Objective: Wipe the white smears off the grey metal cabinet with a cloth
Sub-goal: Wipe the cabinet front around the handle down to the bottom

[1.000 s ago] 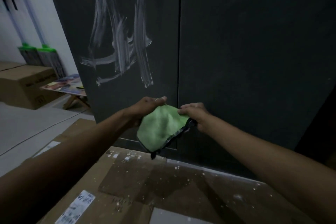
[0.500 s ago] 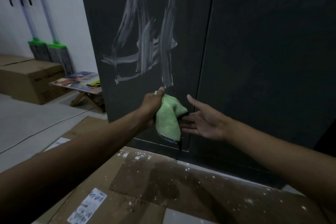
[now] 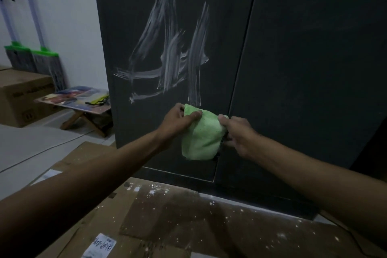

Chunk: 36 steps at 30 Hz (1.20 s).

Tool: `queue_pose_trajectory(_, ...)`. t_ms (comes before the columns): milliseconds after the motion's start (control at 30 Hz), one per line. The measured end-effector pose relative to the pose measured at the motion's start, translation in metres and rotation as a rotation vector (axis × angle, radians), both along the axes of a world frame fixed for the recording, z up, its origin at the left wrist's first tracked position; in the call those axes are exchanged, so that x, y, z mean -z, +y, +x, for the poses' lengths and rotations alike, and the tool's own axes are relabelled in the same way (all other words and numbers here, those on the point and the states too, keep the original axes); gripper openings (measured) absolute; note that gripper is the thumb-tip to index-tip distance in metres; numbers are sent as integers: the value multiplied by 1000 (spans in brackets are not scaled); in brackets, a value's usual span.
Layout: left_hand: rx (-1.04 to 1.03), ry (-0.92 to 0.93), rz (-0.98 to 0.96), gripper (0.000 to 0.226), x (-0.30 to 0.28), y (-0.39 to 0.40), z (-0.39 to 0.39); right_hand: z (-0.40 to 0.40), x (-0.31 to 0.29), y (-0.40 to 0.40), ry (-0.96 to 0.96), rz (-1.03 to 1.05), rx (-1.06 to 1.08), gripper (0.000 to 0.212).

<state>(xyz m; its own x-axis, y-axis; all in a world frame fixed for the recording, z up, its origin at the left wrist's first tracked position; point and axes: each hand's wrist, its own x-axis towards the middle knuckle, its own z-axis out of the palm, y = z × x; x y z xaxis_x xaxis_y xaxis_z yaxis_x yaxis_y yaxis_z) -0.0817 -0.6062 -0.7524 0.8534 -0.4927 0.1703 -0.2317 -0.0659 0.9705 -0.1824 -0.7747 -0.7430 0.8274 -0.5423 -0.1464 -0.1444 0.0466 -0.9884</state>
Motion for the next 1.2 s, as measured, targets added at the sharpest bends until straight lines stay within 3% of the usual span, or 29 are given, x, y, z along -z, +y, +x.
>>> queue_pose_trajectory(67,-2,1,-15,38,4,4,5,3,-5,-2,25,-158,26,46)
queue_pose_trajectory(167,26,83,-95,42,5,7,9,4,-16,-2,25,-171,41,73)
queue_pose_trajectory(233,43,216,-185,42,2,6,9,6,-23,-2,18,-206,68,65)
queue_pose_trajectory(300,57,346,-267,33,-4,6,5,5,-28,-6,27,-386,87,43)
queue_pose_trajectory(367,101,380,-321,40,-8,8,5,1,-33,-9,30,-532,72,31)
queue_pose_trajectory(433,176,342,-327,52,-11,13,6,-3,-37,-12,11,-521,61,25)
queue_pose_trajectory(533,257,171,-272,57,-14,17,10,-7,-45,-11,-35,-356,41,26)
queue_pose_trajectory(633,246,-191,-36,61,-21,20,18,-13,-55,-13,-35,-253,-82,45)
queue_pose_trajectory(700,215,-385,130,66,-30,23,23,-17,-60,-15,19,-398,-191,53)
queue_pose_trajectory(767,169,-602,272,52,-38,26,29,-19,-65,-13,72,-714,-229,49)
queue_pose_trajectory(900,161,-891,363,18,-52,28,38,-18,-72,-6,105,-1100,-232,16)
queue_pose_trajectory(1000,294,-722,252,10,-56,34,43,-19,-82,-4,37,-1182,-173,18)
queue_pose_trajectory(1067,342,-407,96,13,-55,33,42,-16,-89,2,-56,-914,-186,24)
queue_pose_trajectory(1133,217,-177,-23,18,-51,24,40,-6,-92,12,-88,-745,-148,29)
queue_pose_trajectory(1200,8,-154,-54,27,-51,16,39,9,-93,23,-113,-779,-55,37)
